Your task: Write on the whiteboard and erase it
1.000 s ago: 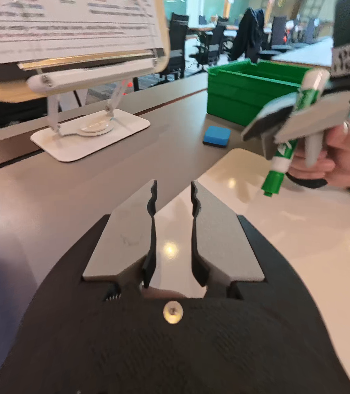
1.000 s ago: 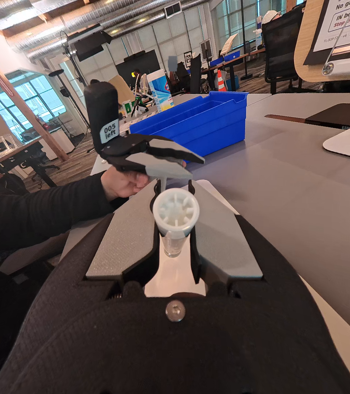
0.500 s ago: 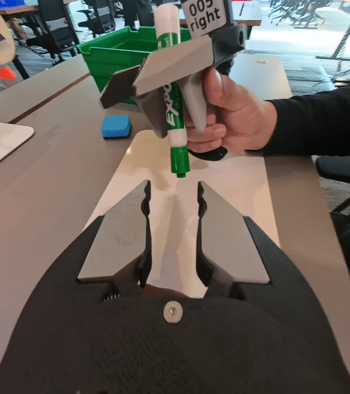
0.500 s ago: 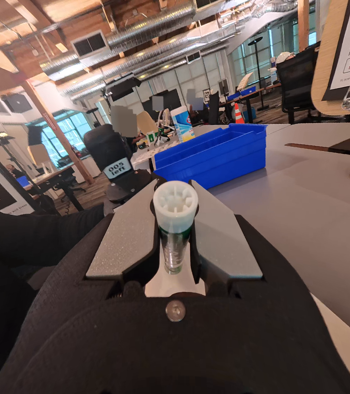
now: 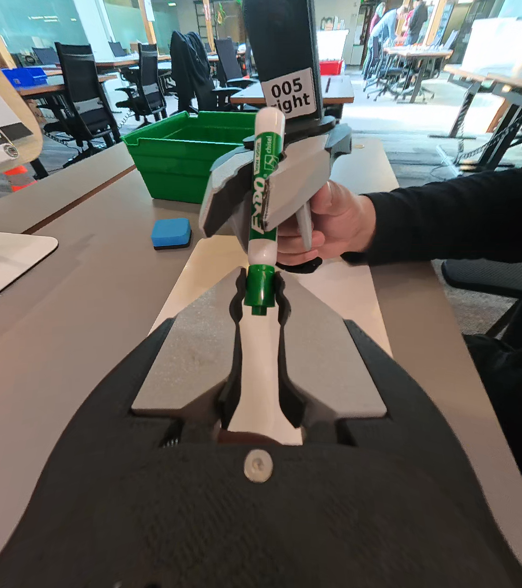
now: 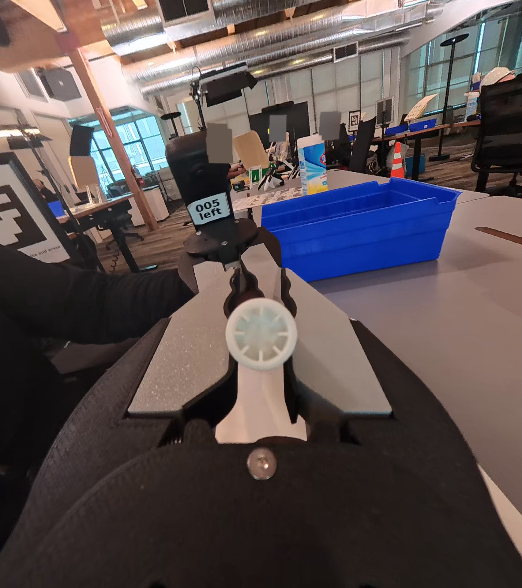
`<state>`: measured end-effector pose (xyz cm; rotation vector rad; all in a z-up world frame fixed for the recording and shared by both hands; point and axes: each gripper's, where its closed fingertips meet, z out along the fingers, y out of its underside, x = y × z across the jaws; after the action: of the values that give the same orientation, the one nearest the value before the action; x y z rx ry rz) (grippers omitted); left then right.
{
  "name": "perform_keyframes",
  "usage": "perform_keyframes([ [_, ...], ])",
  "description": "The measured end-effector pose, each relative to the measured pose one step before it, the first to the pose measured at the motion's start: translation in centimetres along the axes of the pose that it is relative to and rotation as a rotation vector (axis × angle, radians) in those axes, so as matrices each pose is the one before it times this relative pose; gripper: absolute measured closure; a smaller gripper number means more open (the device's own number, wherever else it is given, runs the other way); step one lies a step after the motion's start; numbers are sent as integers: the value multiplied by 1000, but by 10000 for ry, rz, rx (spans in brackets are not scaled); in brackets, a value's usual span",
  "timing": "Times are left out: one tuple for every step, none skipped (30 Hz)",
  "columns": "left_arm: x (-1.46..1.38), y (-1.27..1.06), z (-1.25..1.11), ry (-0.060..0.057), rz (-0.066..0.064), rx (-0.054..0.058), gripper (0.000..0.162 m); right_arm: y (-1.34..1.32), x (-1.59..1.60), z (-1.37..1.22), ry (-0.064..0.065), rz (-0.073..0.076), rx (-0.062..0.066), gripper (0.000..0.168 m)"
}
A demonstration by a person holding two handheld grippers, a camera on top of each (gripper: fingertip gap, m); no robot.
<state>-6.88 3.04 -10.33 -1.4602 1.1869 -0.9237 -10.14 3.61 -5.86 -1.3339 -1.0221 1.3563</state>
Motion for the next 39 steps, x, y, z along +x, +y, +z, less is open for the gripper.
perform_keyframes([
  [48,201,137,-111,221,-123,147,-58,-121,114,-77,75,81,145],
  [-4,132,138,-131,210,-84,147,-66,-115,78,-91,87,87,145],
  [-14,30,79,-78,139,-37,147,-2,-108,9,-94,46,14,145],
  [-31,-62,-21,-15,25,37,147,72,22,-58,-21,-24,-72,145],
  [16,-180,-115,62,-63,109,147,150,116,-122,47,-65,-132,145],
  [-59,-242,-176,31,-52,161,147,160,108,-122,34,-70,-147,145],
  [-130,-247,-197,-27,-25,147,147,208,37,-106,-22,-15,-165,145],
  [-88,-172,-156,-13,-31,100,147,282,132,-68,14,59,-196,145],
  [-90,-104,-113,-30,-21,62,147,276,197,-40,63,58,-170,145],
  [-71,-50,-72,-44,24,25,147,193,89,1,6,-4,-85,145],
  [-9,30,-19,-27,60,-18,147,185,16,1,-32,0,-99,145],
  [-58,29,-17,-53,64,-17,147,198,57,-2,-23,35,-133,145],
  [-96,-69,-34,-67,38,41,147,239,111,-8,25,43,-155,145],
  [20,-67,-45,25,-25,45,147,187,130,-22,54,15,-118,145],
  [32,10,-16,42,-42,-1,147,101,9,-2,-12,4,-49,145],
  [-37,24,-11,-24,35,-11,147,67,-2,15,-27,82,-14,145],
  [-29,16,-28,-45,77,-7,147,93,21,31,-47,141,-37,145],
  [21,20,-22,2,29,-16,147,75,-44,26,-103,137,-27,145],
  [-14,-26,-17,-13,-16,7,147,19,-91,21,-109,110,24,145],
  [-2,-54,-4,-11,-15,18,147,-51,-1,9,-49,113,67,145],
  [86,-23,21,32,-9,4,147,-81,-66,-12,-75,85,69,145],
  [60,-2,27,11,11,-22,147,-73,-71,-5,-60,40,52,145],
  [-3,24,35,-41,48,-31,147,16,3,19,8,3,-3,145],
  [-21,66,41,-46,44,-48,147,64,54,13,30,-24,-39,145],
  [33,30,48,-10,32,-12,147,107,34,36,4,1,-63,145],
  [32,-3,61,-10,19,5,147,152,34,85,-9,48,-80,144],
  [-3,13,36,-29,24,-5,147,37,36,65,-3,77,17,144],
  [-10,-31,-1,-22,10,14,147,-30,14,14,-21,59,47,144],
  [42,-15,-4,16,-1,-5,147,12,-47,-12,-19,-52,-18,144],
  [40,-23,4,-10,42,1,147,-3,-37,-11,55,-179,-18,144],
  [41,-57,-7,-20,68,18,147,-36,-69,-18,34,-117,2,144],
  [53,-122,-23,-19,50,46,147,-88,-96,-25,-43,20,40,144],
  [32,-120,-15,-24,29,46,147,-102,-95,-20,-97,135,76,144],
  [37,-84,7,-10,21,33,147,-85,-78,13,-124,191,83,143],
  [7,-20,42,-17,16,6,147,-10,-9,52,-91,189,43,142],
  [-9,76,40,-31,44,-32,147,62,54,68,-54,147,8,142],
  [-25,96,27,-37,51,-38,146,82,68,46,-27,95,1,142],
  [-6,103,22,-15,38,-41,146,82,32,27,-40,67,-12,142],
  [-9,33,21,-17,26,-8,147,53,34,10,-14,24,-12,142],
])
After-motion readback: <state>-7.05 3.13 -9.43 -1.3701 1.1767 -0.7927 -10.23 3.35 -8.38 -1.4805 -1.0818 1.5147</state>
